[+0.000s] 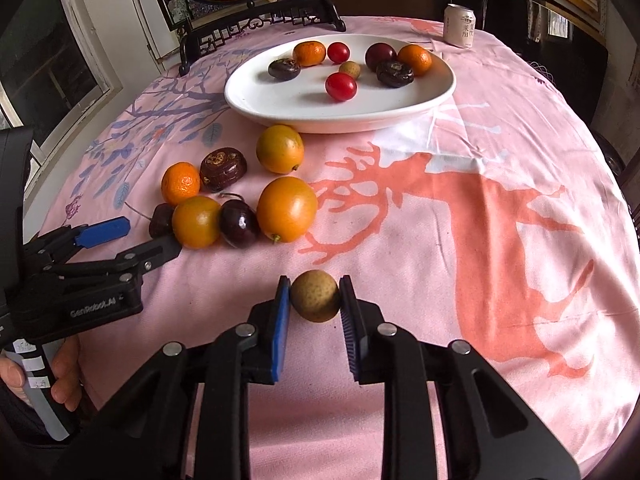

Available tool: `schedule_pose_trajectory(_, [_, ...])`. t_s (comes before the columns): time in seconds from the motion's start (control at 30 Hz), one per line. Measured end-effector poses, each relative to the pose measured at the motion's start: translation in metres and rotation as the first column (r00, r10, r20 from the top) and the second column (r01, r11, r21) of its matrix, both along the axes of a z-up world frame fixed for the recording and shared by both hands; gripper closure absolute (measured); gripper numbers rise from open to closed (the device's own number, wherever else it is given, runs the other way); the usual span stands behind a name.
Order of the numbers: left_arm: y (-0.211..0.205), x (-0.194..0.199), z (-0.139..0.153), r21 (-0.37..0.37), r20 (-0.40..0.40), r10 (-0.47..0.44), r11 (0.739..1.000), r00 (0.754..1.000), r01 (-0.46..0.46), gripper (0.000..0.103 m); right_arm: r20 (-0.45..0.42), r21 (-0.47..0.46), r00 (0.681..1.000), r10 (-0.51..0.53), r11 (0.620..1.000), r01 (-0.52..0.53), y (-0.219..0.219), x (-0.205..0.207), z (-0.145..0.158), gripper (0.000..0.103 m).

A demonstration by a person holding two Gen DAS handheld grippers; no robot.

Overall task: Organize fruits
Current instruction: 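Grasp a small brown round fruit with the right tool while the left grasps a dark plum, then carry both fruits over the white plate and open both tools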

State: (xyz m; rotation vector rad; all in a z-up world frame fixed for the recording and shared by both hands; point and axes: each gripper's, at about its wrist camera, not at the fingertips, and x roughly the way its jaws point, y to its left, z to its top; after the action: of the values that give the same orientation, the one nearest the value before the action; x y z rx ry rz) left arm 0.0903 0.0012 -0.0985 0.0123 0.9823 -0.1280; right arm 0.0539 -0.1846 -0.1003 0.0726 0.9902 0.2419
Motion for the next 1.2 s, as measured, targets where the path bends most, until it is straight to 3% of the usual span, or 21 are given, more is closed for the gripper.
schedule_pose_trajectory(0.1, [0.002,0.007,0.003,-0.020,0.009,0.015,1.000,1.000,-0.015,0.042,-0.001,0.004,1.000,0.001,1.000,-0.001,0.000,0.000,0.000,0.078])
schedule_pose_trajectory(0.17, [0.004,0.009,0.004,-0.037,0.008,0.027,0.999,1.000,-0.027,0.071,-0.002,0.007,1.000,0.003,1.000,-0.003,0.000,-0.001,0.001,0.078])
schedule_pose_trajectory(0.5, [0.012,-0.008,0.018,-0.105,0.012,0.023,0.994,1.000,-0.021,0.072,0.015,0.020,1.000,0.016,1.000,-0.016,0.001,-0.003,0.005,0.078])
schedule_pose_trajectory(0.83, [0.003,-0.016,0.053,-0.091,0.073,-0.025,0.995,0.997,0.031,0.072,0.033,0.029,0.999,0.015,0.999,-0.016,-0.004,-0.002,0.014,0.078])
schedule_pose_trajectory(1.03, [-0.005,0.017,0.081,-0.062,0.108,-0.048,0.997,0.993,0.055,0.072,0.071,0.006,0.997,0.041,0.999,-0.041,-0.007,0.016,0.034,0.078])
schedule_pose_trajectory(1.2, [-0.020,0.082,0.100,-0.041,0.100,-0.051,0.998,0.994,0.055,0.072,0.097,-0.037,0.994,0.044,0.998,-0.041,-0.017,0.058,0.051,0.078])
